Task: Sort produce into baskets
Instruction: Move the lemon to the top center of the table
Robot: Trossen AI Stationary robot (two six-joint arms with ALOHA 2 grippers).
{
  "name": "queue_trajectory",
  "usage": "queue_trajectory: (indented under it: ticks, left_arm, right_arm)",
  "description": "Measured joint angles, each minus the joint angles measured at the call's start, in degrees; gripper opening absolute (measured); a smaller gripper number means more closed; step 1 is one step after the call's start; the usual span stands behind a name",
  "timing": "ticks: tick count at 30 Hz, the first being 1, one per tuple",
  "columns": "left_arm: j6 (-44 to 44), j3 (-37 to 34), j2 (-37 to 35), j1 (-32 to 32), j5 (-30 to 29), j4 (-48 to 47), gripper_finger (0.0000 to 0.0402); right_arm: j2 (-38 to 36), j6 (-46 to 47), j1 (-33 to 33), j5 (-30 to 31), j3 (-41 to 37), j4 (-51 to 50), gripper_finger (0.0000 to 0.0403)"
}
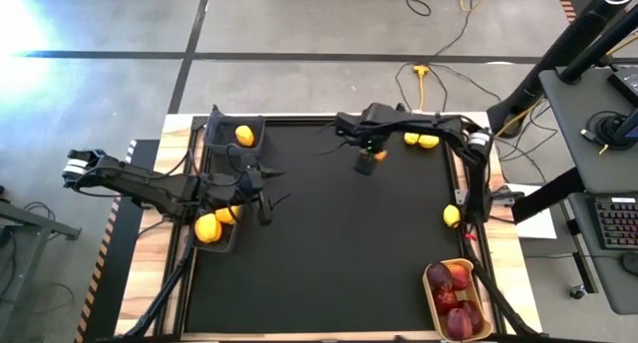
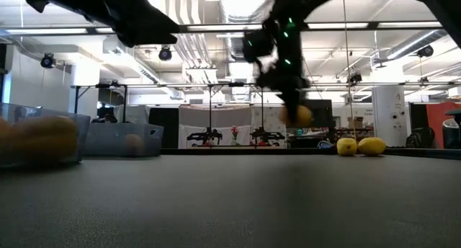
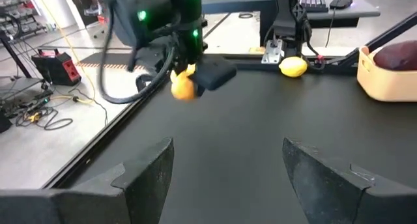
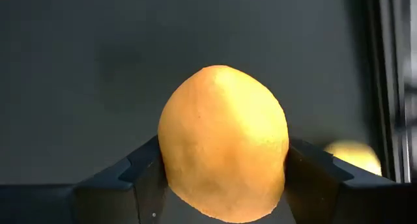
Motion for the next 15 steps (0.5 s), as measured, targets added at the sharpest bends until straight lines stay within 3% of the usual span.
queue_trajectory:
  ticks: [8, 15]
  left_arm:
    - [0.0, -0.2, 0.0, 0.0, 0.0, 0.8, 0.0269]
    - [0.1, -0.6, 0.0, 0.0, 0.0, 0.8, 0.0269]
  right_arm:
    - [-0.1, -2.3, 5.3, -7.0, 3.3, 17.3, 0.0235]
    - [2.0, 1.3, 5.3, -9.3, 1.1, 18.4, 0.0242]
